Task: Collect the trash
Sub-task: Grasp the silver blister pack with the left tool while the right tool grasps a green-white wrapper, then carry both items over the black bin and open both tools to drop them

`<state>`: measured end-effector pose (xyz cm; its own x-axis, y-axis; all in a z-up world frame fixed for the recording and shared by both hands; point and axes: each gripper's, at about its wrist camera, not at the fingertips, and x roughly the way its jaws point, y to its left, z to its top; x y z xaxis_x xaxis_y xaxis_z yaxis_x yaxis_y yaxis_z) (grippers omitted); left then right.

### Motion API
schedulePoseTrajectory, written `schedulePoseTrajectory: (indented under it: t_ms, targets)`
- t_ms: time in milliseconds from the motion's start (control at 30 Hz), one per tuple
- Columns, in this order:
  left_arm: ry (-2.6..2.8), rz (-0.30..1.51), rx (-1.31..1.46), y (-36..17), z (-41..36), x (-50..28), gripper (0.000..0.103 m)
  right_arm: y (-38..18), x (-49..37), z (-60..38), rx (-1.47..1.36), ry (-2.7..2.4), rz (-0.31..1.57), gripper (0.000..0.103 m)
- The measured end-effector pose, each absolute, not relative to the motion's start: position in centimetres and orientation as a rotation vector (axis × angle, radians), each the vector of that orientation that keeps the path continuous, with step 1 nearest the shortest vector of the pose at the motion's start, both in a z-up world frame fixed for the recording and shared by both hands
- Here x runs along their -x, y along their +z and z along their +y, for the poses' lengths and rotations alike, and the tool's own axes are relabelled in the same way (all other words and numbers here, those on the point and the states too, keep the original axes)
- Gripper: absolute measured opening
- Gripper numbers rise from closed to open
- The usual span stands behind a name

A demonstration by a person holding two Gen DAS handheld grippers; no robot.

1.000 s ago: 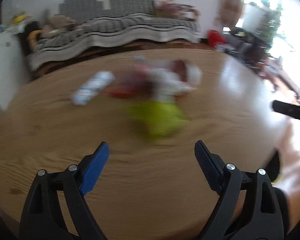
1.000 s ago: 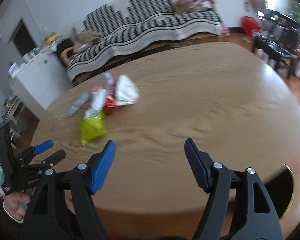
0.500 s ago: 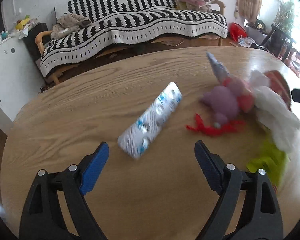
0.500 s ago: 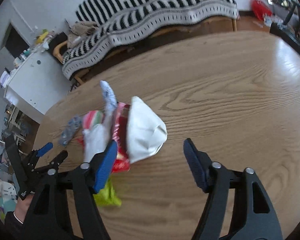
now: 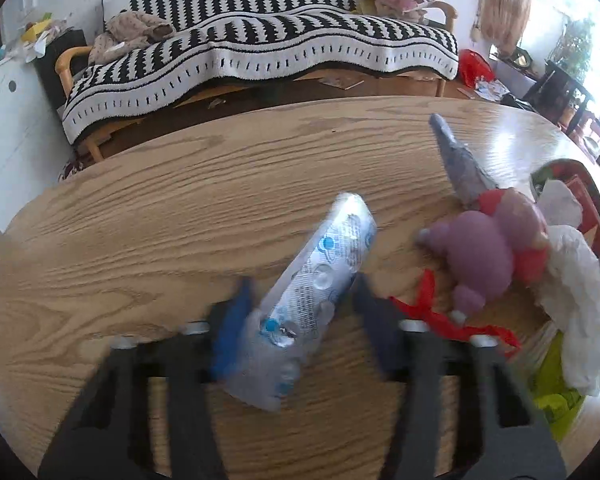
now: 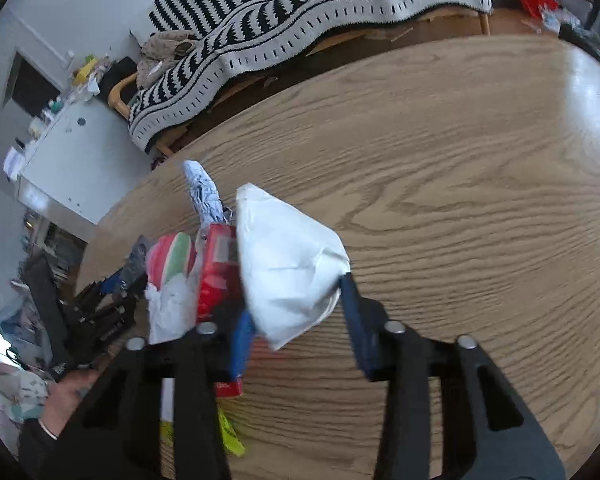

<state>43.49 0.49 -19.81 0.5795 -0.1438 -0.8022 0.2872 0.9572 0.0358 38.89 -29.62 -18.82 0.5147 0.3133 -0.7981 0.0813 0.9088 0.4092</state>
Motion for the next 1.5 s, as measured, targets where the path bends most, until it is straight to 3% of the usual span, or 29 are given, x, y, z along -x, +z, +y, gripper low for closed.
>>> schedulePoseTrajectory:
  t_ms: [367,700,867,1167,1500]
  targets:
    - [-0.199,0.879,-0.097,-15.3,1.3,-39.0,0.031,-14.7,-34.0,-31.7,-0.291,0.008,0.915,0.020]
    - [-0.261,0.889,-0.065,-10.5,-2.3,-30.5,0.031,-11.4,-23.7,-37.7,-0.295,-0.073,0.877,0.020]
    - [-0.352,0.905,-0.068,-10.2,-8.2,-26.6,0.031,-10.4,-16.1,-43.2,-0.323,-0.153,0.850,0.020]
    - [-0.655,0.883,-0.121,-10.8,-26.0,-18.2,0.031,-10.4,-3.7,-52.9,-0.362,-0.331,0.806,0.020]
    - [-0.906,0.928,-0.171,-16.2,-41.6,-10.0,0.031,-16.7,5.4,-60.8,-0.446,-0.498,0.842,0.020]
